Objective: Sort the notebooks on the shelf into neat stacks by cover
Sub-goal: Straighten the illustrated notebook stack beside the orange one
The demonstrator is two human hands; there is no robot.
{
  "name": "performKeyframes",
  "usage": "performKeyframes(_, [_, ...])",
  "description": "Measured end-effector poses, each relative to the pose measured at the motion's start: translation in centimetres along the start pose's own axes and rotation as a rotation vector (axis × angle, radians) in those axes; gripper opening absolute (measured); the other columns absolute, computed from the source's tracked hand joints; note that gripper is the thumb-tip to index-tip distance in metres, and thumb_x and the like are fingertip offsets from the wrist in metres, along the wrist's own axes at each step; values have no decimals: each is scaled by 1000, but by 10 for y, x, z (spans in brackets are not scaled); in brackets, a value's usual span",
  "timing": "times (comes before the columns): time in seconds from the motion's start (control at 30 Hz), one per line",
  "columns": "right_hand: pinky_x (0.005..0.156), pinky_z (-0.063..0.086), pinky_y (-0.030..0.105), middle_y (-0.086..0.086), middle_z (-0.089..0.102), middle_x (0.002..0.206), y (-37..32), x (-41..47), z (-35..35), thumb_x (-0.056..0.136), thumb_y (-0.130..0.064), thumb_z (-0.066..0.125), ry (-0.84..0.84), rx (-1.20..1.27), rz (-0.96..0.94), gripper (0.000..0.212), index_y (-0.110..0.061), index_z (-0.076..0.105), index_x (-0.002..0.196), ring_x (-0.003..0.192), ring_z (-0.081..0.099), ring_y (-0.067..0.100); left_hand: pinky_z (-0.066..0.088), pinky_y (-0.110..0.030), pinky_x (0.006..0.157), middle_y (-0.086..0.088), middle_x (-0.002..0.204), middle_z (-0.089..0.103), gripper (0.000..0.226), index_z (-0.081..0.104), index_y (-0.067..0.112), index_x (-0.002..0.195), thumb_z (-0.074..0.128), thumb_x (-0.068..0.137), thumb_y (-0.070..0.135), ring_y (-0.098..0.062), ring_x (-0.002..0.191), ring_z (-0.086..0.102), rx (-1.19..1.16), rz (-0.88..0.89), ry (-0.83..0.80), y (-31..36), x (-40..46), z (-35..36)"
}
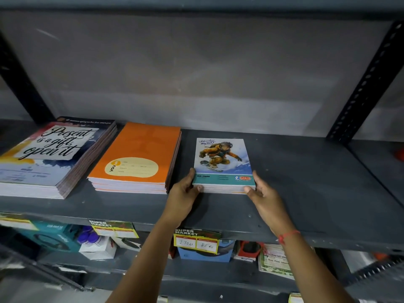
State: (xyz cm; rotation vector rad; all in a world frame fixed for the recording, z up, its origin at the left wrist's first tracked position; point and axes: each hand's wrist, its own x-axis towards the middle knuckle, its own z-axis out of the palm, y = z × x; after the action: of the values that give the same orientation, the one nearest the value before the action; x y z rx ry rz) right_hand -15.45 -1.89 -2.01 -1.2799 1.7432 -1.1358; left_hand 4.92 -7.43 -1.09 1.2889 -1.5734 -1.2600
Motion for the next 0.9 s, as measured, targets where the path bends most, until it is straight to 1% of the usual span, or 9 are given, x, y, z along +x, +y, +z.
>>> performKeyframes(0.13, [79,42,19,0,59,130,-2,0,2,96,-26,46,57,-55,4,56,-22,26,148,105,54,10,40,-37,108,-8,138,52,54,32,16,141,52,92,8,-21,120,50,35,14,38,-2,1,4])
performKeyframes(0.2, [76,43,18,2,59,130,-1,1,4,96,-25,46,73,-71,14,55,-22,27,147,103,54,11,41,-36,107,-8,137,53,53,33,16,141,52,92,8,-21,120,51,49,12,47,-2,0,5])
performKeyframes(0.33, [55,44,3,-1,61,126,2,0,5,96,-27,45,89,-97,19,54,-25,28,147,95,56,9,43,-25,99,-7,133,56,54,34,18,141,52,91,9,-14,111,51,68,18,50,-2,0,4])
performKeyframes(0.47, [65,44,9,-4,61,125,0,-2,5,95,-28,46,74,-47,20,55,-24,28,147,99,56,8,43,-28,100,-6,131,54,58,29,19,143,54,91,14,-14,112,50,62,17,21,-2,3,4])
performKeyframes(0.57, [65,40,6,-16,56,113,-3,-8,8,93,-40,46,161,66,38,56,-22,33,145,97,52,3,37,-28,100,1,129,49,56,29,25,143,48,92,37,-14,116,46,-143,-66,48,1,0,11])
performKeyframes(0.63, [59,39,0,-23,56,99,-8,-11,11,92,-49,38,219,87,70,51,-22,50,134,86,54,-1,32,-32,104,0,130,51,48,46,27,130,36,91,52,-16,121,45,-272,-115,74,3,0,17])
performKeyframes(0.7, [50,39,-2,-26,56,84,-11,-11,15,92,-53,31,228,96,90,42,-29,60,111,76,54,-8,30,-31,103,1,124,53,42,52,33,112,28,90,59,-16,118,46,-331,-130,70,3,0,22])
performKeyframes(0.83, [53,38,1,-26,57,81,-10,-10,17,93,-51,30,224,157,113,31,-36,58,92,75,55,-9,30,-31,101,4,121,52,47,51,32,116,28,89,61,-15,116,45,-370,-134,74,3,1,25])
performKeyframes(0.9, [58,41,5,-21,62,87,-7,-9,16,94,-49,35,215,167,100,28,-37,61,93,79,58,-6,31,-30,98,2,122,52,47,52,30,117,30,88,60,-15,115,45,-350,-130,80,3,0,24])
